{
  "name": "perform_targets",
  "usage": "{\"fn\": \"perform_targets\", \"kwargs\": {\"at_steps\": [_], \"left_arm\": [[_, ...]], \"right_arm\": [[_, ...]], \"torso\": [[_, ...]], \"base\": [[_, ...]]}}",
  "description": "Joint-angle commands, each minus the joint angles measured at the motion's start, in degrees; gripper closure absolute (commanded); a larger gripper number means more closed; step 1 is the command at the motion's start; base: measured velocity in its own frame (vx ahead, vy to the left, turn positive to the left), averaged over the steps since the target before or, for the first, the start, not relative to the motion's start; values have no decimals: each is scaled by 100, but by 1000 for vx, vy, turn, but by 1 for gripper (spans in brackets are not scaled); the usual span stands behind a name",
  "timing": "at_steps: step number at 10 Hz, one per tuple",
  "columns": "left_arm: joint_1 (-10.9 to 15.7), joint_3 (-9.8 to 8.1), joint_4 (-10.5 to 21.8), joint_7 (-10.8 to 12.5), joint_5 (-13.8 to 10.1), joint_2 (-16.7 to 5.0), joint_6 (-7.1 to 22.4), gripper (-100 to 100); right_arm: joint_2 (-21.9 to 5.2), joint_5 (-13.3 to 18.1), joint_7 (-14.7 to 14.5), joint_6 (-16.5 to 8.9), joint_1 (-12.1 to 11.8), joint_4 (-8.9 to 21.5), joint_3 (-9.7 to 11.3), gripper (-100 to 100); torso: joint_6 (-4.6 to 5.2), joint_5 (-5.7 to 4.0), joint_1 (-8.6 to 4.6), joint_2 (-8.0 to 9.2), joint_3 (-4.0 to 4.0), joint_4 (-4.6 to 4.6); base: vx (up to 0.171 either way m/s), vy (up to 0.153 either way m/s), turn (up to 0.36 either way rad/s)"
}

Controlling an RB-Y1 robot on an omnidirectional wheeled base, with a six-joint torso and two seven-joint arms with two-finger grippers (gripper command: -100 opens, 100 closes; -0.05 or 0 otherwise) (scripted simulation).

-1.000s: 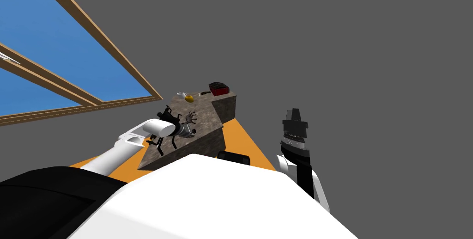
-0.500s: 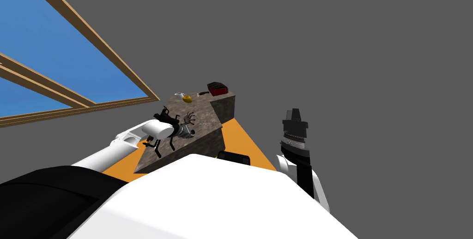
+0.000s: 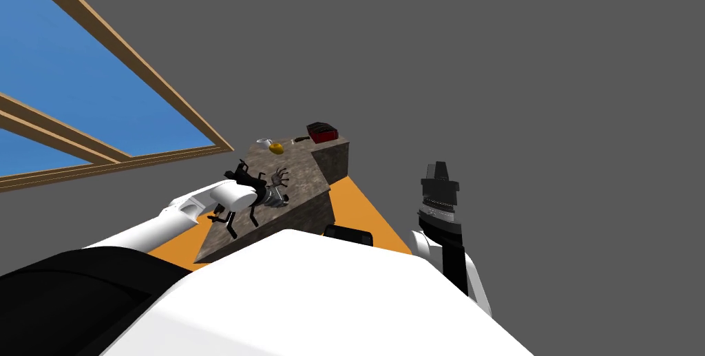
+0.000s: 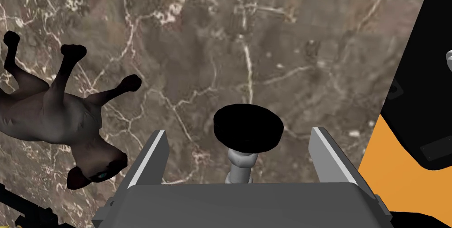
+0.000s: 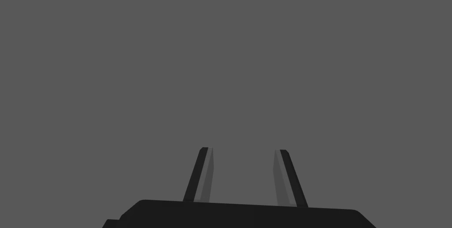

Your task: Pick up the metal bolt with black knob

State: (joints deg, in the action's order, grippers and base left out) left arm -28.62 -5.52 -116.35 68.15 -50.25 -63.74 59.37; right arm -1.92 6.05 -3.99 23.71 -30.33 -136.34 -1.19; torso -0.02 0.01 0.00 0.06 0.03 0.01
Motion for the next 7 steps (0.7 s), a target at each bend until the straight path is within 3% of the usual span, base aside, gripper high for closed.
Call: {"fn": "perform_targets", "kwargs": {"at_steps": [1, 2, 3, 4, 5, 7], "left_arm": [[-124, 154, 28, 233, -55, -272, -286, -100], [-124, 154, 28, 233, -55, -272, -321, -100], [-232, 290, 49, 436, -99, -509, -546, -100], [-232, 290, 49, 436, -99, -509, -583, -100], [-341, 426, 70, 640, -144, -745, -815, -100], [-330, 407, 65, 607, -132, -707, -792, -100]], "right_arm": [[0, 0, 0, 0, 0, 0, 0, 0], [0, 0, 0, 0, 0, 0, 0, 0], [0, 0, 0, 0, 0, 0, 0, 0], [0, 0, 0, 0, 0, 0, 0, 0], [0, 0, 0, 0, 0, 0, 0, 0], [0, 0, 0, 0, 0, 0, 0, 0]], "torso": [[0, 0, 0, 0, 0, 0], [1, 0, 0, 0, 0, 0], [0, 0, 0, 0, 0, 0], [1, 0, 0, 0, 0, 0], [0, 0, 0, 0, 0, 0], [0, 0, 0, 0, 0, 0]], "base": [[0, 0, -51], [2, 2, -31], [-1, 0, -47], [2, 2, -34], [0, 1, -47], [1, 1, -20]]}}
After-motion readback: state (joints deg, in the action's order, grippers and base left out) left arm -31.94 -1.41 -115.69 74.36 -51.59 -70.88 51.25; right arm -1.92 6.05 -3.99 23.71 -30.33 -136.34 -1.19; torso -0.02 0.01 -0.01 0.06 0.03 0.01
